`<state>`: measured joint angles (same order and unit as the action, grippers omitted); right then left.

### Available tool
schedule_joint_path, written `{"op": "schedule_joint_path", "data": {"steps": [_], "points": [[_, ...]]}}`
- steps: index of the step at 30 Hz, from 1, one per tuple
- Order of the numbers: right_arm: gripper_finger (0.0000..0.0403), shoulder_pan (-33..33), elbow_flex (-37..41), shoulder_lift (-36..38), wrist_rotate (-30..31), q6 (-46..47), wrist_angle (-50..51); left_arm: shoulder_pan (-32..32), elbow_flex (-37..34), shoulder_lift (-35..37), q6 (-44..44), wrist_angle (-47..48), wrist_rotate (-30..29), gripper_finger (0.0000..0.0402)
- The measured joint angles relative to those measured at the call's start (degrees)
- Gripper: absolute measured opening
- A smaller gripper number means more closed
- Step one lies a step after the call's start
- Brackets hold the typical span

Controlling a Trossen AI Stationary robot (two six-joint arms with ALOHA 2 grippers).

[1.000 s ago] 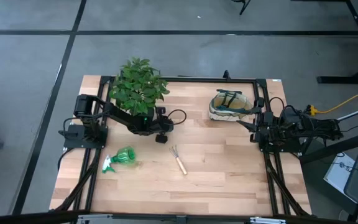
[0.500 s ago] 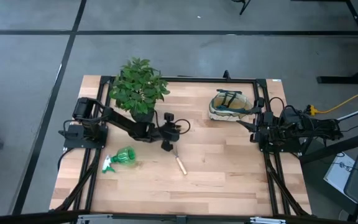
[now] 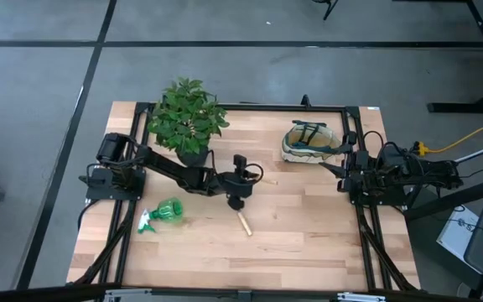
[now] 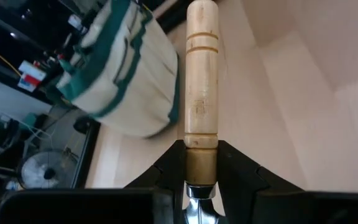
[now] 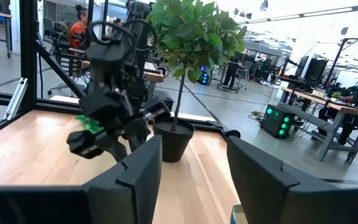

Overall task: Pick & Place Garden tools in Gardening bag
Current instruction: Put the brown trowel into the white gardening bag

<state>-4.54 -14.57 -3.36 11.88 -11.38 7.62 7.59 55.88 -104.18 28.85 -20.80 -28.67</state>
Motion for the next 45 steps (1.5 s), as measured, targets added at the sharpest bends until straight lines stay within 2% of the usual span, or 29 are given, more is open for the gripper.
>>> {"op": "schedule_joint_path", "data": {"steps": [5, 10, 22, 33, 41, 45], "points": [[0.0185, 0.0, 0.0, 0.0, 0.0, 0.0, 0.0, 0.7, 2.4, -0.2, 0.0, -0.6, 0.6, 0.0067], [0.0185, 0.0, 0.0, 0.0, 0.0, 0.0, 0.0, 0.6, 5.0, -0.2, 0.0, -3.4, 5.8, 0.0067], [0.0185, 0.0, 0.0, 0.0, 0.0, 0.0, 0.0, 0.6, 10.9, -0.3, 1.5, -6.4, 7.8, 0.0067], [0.0185, 0.0, 0.0, 0.0, 0.0, 0.0, 0.0, 0.4, 11.2, -0.3, -0.5, -6.5, 7.8, 0.0067], [0.0185, 0.0, 0.0, 0.0, 0.0, 0.0, 0.0, -2.0, 11.3, -0.3, -0.6, -5.3, 7.8, 0.0067], [0.0185, 0.0, 0.0, 0.0, 0.0, 0.0, 0.0, -3.7, 11.3, -0.3, -2.2, -4.1, 10.1, 0.0067]]}}
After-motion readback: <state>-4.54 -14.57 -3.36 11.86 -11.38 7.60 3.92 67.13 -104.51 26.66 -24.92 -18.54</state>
